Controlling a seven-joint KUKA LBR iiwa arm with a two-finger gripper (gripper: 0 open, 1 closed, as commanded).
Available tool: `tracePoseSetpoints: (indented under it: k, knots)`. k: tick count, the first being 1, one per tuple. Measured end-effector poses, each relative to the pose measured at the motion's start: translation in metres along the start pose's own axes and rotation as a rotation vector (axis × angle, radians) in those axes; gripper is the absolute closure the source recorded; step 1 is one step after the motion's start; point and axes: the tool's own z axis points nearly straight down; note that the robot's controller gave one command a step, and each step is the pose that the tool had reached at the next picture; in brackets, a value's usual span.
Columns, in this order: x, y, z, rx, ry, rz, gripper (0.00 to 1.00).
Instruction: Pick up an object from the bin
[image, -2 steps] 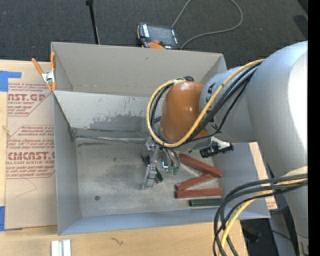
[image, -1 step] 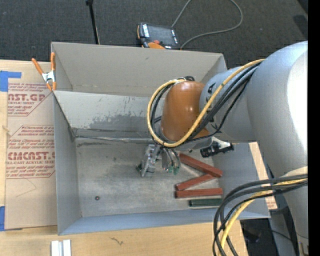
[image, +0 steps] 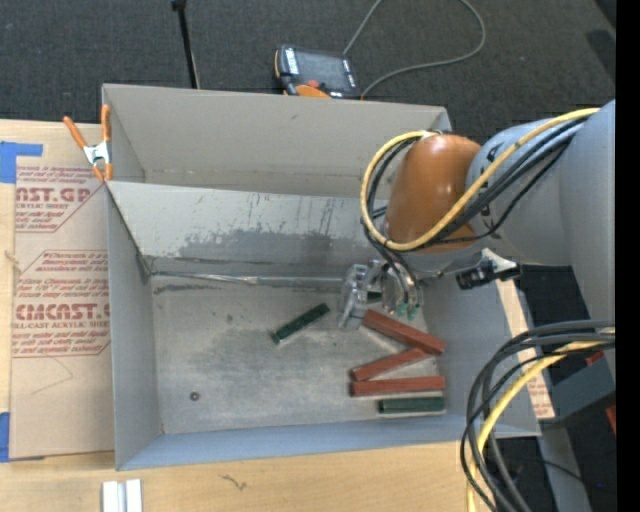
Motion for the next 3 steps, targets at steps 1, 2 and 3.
tracePoseSetpoints:
  k: [1,2,3]
  knots:
    - [0.002,0.006,0.001,-0.004,0.004,-0.006,0.00]
    - [0.008,0.035,0.033,-0.005,0.007,-0.046,0.00]
    - [0.006,0.034,0.031,-0.005,0.005,-0.043,1.00]
